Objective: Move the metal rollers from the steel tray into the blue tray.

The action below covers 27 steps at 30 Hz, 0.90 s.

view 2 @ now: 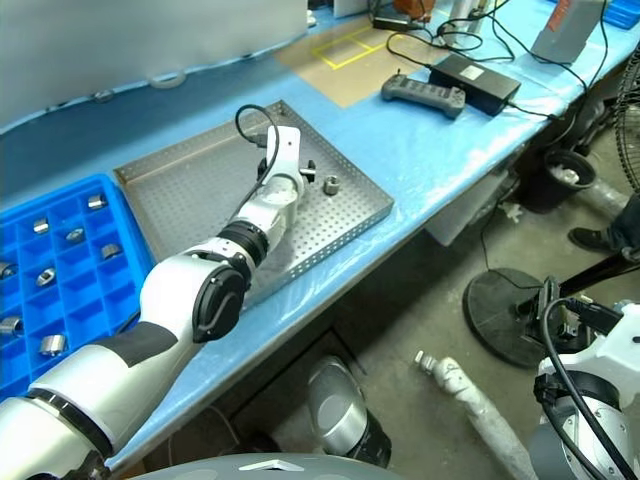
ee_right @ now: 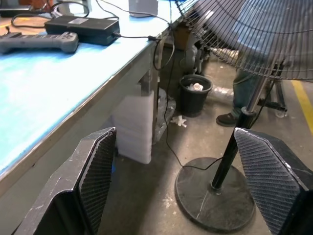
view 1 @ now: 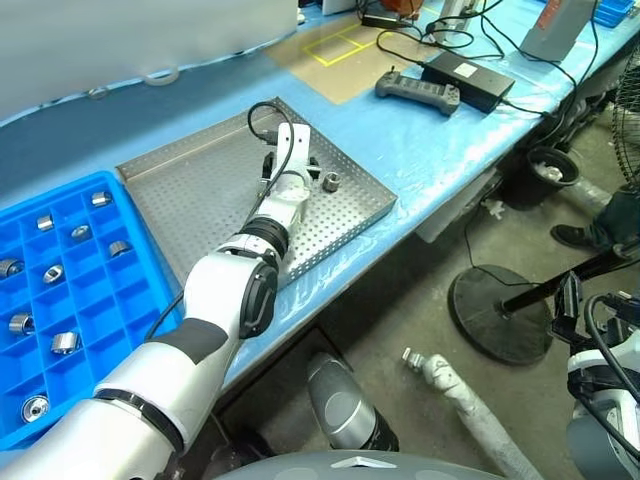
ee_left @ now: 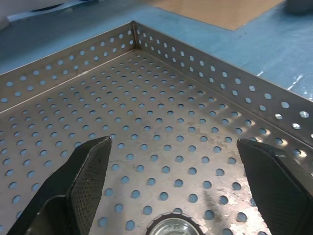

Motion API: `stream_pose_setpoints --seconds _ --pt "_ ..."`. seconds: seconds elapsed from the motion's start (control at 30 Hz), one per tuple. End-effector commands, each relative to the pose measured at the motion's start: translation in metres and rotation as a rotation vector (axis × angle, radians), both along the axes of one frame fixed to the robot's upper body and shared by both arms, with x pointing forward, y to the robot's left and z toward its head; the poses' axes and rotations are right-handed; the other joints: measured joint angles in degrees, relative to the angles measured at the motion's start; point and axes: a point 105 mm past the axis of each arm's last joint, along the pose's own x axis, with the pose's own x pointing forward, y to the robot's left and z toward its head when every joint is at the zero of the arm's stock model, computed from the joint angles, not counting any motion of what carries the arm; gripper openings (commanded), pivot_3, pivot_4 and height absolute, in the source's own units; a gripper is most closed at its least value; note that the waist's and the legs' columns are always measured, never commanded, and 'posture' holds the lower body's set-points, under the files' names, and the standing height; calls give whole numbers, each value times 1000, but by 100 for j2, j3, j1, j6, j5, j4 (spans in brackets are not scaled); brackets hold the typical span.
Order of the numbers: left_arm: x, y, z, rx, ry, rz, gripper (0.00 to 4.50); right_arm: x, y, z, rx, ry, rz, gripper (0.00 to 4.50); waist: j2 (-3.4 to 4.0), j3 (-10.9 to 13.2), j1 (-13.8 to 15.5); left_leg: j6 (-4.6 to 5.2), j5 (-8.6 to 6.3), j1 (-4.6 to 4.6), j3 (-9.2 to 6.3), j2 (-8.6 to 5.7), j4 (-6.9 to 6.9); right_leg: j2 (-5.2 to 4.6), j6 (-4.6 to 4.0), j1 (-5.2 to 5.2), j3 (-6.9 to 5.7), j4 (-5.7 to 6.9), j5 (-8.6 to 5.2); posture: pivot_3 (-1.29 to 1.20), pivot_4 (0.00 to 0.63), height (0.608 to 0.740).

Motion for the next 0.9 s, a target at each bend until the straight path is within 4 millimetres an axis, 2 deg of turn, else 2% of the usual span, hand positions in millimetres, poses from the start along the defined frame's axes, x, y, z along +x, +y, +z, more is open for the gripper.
stream_pose_setpoints --seconds 0.03,0.17,0.3,0.43,0.67,0.9 --pt "2 -3 16 -7 -55 -16 4474 -1 4 8 -16 -20 17 4033 -1 1 -6 -15 -5 5 0 -1 1 0 6 8 -1 -4 -3 -1016 150 740" --pt "4 3 16 -8 -62 -10 4474 2 5 4 -7 -7 30 4033 -2 1 -44 -32 2 6 -2 -8 0 4 -1 23 -4 -5 -7 -1000 150 740" --pt "5 21 8 -27 -37 28 4474 8 13 -1 24 3 87 4033 -2 1 -65 -38 6 6 -2 -9 0 9 -16 23 6 -5 -10 -957 150 740" --pt "6 22 5 -78 -34 -29 4474 14 19 -6 32 24 136 4033 -1 1 -39 -39 7 6 -5 -8 0 13 -23 23 6 -4 -6 -932 150 740" --pt "6 19 8 -197 -56 -128 4474 29 23 -12 36 50 201 4033 -2 1 149 13 5 5 -12 -8 29 10 -68 21 6 -4 21 -843 150 740" --pt "7 34 6 -221 -69 -133 4474 40 28 -20 41 85 259 4033 -2 0 368 35 -6 5 -12 -5 41 11 -78 24 6 2 25 -767 150 740"
